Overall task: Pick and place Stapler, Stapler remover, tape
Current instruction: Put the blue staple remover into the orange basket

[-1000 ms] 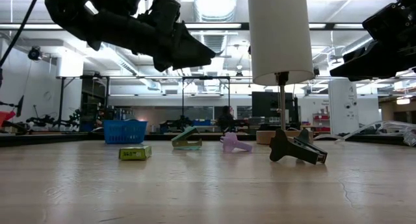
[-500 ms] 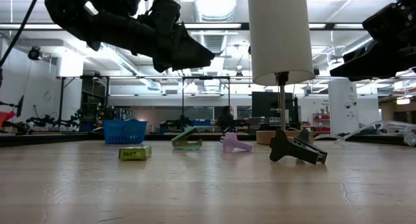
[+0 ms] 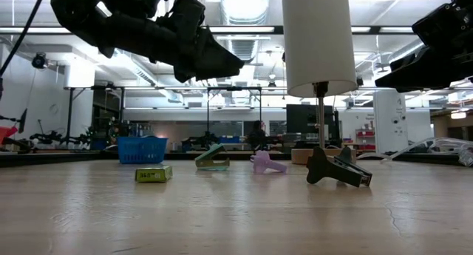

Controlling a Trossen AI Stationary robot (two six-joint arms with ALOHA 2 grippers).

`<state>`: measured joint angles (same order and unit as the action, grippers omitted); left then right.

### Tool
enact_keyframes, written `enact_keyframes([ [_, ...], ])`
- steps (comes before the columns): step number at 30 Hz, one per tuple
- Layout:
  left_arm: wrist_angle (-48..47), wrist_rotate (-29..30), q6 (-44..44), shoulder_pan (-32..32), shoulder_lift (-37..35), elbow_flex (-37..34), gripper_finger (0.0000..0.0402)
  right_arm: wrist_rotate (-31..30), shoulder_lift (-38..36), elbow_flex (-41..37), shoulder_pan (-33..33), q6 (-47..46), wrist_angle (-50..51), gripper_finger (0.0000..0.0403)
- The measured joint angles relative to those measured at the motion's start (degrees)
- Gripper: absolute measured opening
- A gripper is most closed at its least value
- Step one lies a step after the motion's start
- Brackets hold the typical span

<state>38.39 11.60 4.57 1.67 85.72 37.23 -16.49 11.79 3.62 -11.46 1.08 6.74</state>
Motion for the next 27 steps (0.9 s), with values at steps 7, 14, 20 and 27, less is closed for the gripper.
enact_keyframes([
  [7, -3.75, 0.02, -0.64, -0.05, -0.03, -0.04, 0.0174, 0.0, 0.0, 0.02, 0.0, 0.0, 0.01, 0.0009],
  [14, -4.72, -0.04, -0.61, -0.07, -0.03, -0.07, 0.0174, 0.0, 0.0, 0.02, 0.01, 0.0, 0.0, 0.0009],
  [20, -4.7, -0.14, -0.52, -0.07, -0.03, -0.07, 0.0174, 0.0, -0.01, 0.02, 0.0, 0.0, 0.0, 0.0009],
  [27, -4.67, -0.17, -0.5, -0.07, -0.03, -0.07, 0.0174, 0.0, 0.0, 0.0, 0.0, 0.0, 0.02, 0.0009],
])
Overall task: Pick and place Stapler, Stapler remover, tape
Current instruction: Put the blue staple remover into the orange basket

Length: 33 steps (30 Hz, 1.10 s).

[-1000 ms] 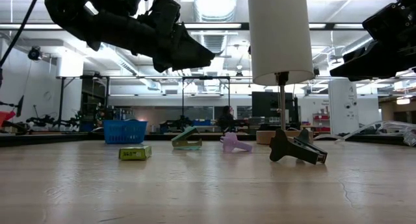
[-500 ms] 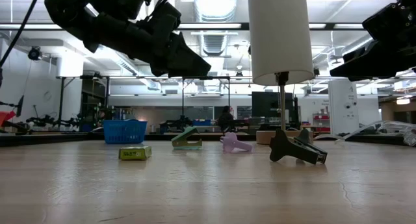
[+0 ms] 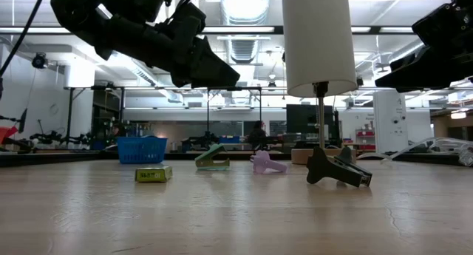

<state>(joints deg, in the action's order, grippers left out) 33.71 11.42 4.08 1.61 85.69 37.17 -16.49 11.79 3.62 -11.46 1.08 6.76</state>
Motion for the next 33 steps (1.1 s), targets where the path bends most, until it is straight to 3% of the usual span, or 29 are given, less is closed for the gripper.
enact_keyframes([
  [33, -0.02, -1.11, 0.02, -0.02, 0.0, 0.0, 0.0174, 0.0, 0.0, 0.02, 0.0, 0.0, -0.01, 0.0008],
])
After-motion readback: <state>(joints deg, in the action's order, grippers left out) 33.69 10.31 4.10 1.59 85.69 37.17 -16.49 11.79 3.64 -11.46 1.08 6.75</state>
